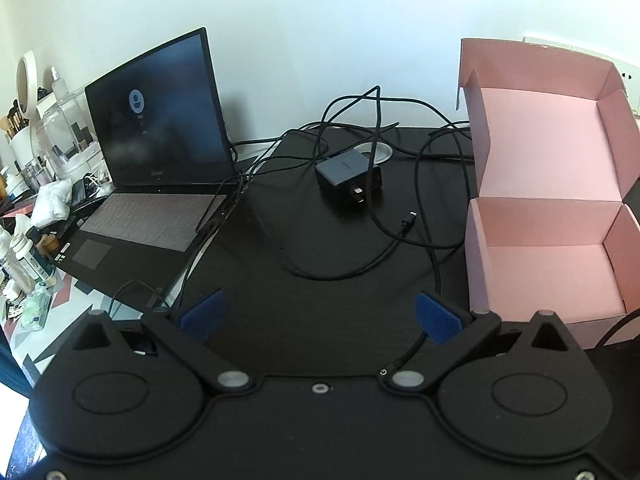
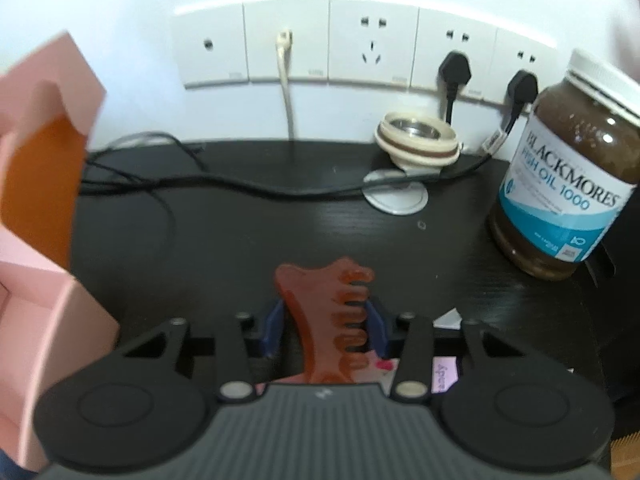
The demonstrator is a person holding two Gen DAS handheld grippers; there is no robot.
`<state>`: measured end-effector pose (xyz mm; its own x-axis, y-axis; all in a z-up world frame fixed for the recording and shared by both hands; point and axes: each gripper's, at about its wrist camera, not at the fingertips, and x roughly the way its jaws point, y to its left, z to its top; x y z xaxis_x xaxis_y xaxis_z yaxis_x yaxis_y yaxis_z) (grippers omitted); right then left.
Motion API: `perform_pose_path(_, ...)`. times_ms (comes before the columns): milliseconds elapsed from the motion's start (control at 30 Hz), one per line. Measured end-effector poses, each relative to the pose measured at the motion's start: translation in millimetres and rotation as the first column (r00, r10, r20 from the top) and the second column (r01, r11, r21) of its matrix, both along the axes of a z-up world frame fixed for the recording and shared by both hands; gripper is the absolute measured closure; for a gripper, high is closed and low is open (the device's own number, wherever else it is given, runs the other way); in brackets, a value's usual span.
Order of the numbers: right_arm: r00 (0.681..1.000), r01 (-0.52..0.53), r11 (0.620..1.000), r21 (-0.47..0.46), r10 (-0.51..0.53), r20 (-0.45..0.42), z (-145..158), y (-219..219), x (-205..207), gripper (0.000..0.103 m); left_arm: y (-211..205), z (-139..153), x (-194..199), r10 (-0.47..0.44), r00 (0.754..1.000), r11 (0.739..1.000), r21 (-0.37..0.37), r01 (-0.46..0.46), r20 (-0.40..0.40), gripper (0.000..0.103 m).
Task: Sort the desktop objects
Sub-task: 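Carry the hair clip into the pink box and open the right gripper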
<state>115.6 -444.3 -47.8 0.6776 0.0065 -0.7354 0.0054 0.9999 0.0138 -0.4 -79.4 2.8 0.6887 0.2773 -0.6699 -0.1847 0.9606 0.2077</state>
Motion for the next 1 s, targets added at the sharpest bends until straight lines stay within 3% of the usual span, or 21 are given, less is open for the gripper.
perform_pose_path(233, 0.991, -0.107, 0.994, 0.013, 0.105, 0.079, 34, 27, -41, 0.061, -2, -3, 2, -0.026, 1.000, 1.000, -0.018, 0.026, -0.010, 0.000)
perform_pose_path(467, 0.933, -0.339, 0.940, 0.042, 0.330, 0.145, 77, 86, -77, 0.061, -5, -5, 0, -0.064, 0.998, 0.997, -0.041, 0.064, -0.008, 0.000)
perform_pose_path(567, 0.898, -0.430, 0.902, 0.050, 0.421, 0.128, 74, 122, -77, 0.061, -7, -3, -4, -0.079, 0.997, 0.996, -0.040, 0.079, 0.001, 0.000)
perform_pose_path(667, 0.883, -0.464, 0.882, 0.080, 0.455, 0.112, 62, 157, -68, 0.061, -7, -1, -8, -0.089, 0.996, 0.996, -0.027, 0.090, 0.014, 0.000)
perform_pose_path(1000, 0.927, -0.368, 0.904, 0.216, 0.376, 0.007, 21, 214, -37, 0.062, 15, 1, -15, -0.009, 1.000, 1.000, -0.023, 0.009, 0.010, 0.000)
